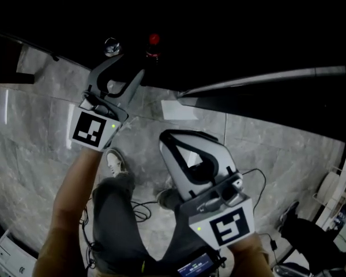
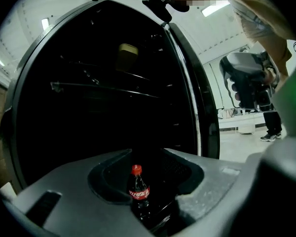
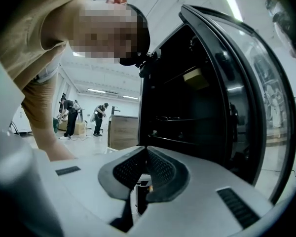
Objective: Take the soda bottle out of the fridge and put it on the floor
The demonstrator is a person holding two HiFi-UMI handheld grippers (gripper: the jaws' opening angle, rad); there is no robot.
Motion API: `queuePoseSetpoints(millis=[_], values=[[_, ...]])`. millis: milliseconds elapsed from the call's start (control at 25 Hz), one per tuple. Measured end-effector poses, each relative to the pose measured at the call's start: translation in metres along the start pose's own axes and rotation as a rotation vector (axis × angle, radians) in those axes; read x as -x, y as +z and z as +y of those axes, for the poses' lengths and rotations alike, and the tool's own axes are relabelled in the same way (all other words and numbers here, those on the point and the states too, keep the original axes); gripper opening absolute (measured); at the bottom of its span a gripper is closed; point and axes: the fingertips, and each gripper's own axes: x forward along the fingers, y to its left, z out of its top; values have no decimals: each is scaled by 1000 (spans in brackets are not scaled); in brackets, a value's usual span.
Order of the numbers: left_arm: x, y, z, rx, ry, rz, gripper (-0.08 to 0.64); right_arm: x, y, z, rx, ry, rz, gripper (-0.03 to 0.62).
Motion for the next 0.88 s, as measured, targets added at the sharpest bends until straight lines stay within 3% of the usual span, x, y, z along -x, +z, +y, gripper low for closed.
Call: queuePoseSetpoints(millis=[240, 480, 640, 880], values=[[-26, -37, 1, -10, -28, 10, 189, -6, -41, -16, 31, -27, 12, 2], [-45, -66, 1, -76, -25, -5, 213, -20, -80, -27, 84, -41, 15, 2], [-57, -76, 7, -120, -22, -52, 235, -33, -98, -25, 149, -17, -20, 3], [-71, -99, 0, -111, -79, -62, 282, -31, -134, -21, 287, 4, -69, 2]])
